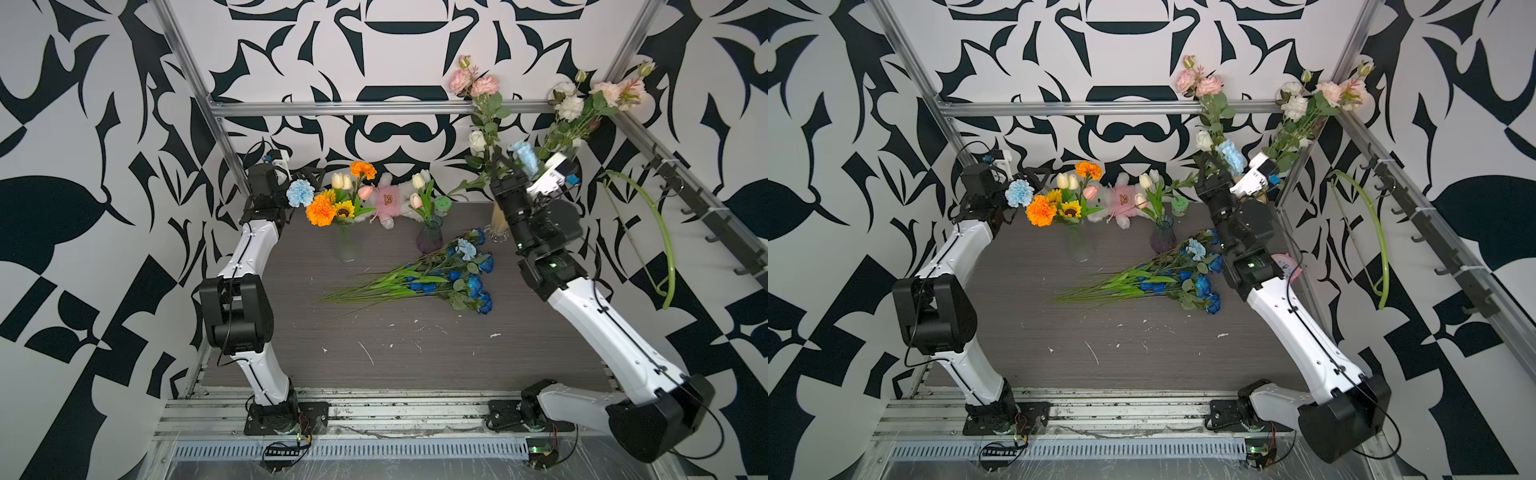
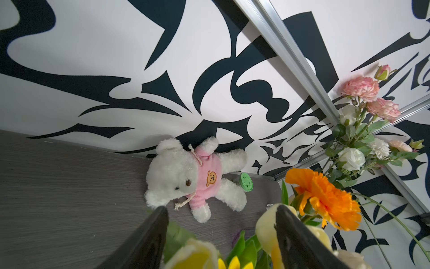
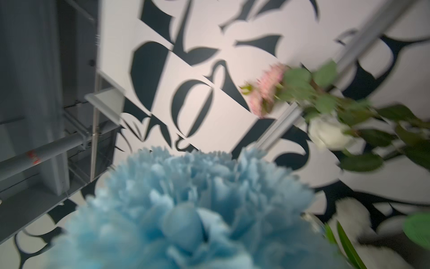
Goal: Pick out blue flowers from the vase
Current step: Place the flower at the center of the board.
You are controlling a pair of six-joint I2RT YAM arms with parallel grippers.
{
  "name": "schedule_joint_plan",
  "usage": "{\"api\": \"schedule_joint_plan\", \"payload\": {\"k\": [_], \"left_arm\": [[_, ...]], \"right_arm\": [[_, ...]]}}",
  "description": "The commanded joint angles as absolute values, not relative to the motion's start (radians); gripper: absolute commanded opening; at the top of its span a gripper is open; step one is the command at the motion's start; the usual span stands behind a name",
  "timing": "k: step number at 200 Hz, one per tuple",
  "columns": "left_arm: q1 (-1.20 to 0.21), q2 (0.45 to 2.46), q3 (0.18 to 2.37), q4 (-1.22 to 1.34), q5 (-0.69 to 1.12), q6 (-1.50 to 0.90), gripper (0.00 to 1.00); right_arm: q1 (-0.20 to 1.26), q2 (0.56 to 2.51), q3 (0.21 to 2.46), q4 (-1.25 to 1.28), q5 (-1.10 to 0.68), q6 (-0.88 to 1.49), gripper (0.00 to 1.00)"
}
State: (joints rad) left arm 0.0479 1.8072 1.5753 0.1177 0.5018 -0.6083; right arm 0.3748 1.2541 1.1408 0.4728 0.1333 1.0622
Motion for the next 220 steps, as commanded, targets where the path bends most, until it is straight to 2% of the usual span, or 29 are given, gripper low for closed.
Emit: {"api": "schedule_joint_plan", "payload": {"k": [1, 88, 135, 153, 183, 220], "left_arm": [[0.052, 1.759, 1.545, 0.091, 0.513, -0.586, 0.76], [0.053, 1.726, 1.528, 0.071, 0.522, -0.572, 0.77], [0.052, 1.717, 1.522, 0.063, 0.518, -0.563, 0.77], [0.052, 1.718, 1.521, 0.067, 0.518, -0.565, 0.77], [0.053, 1.719, 1.522, 0.067, 0.52, -0.565, 0.77], [0.052, 1.718, 1.519, 0.066, 0.522, -0.564, 0.77]], "right_arm": [[0.362, 1.339, 1.061, 0.526, 0.099, 1.323, 0.0], [0.364, 1.474, 0.892, 0.529, 0.119, 1.376, 0.0], [0.365, 1.508, 0.932, 0.361, 0.144, 1.292, 0.0], [0.373, 1.513, 0.964, 0.261, 0.174, 1.25, 0.09], [0.374, 1.537, 0.992, 0.165, 0.201, 1.218, 0.15], [0.382, 1.55, 1.009, 0.148, 0.229, 1.209, 0.4]]}}
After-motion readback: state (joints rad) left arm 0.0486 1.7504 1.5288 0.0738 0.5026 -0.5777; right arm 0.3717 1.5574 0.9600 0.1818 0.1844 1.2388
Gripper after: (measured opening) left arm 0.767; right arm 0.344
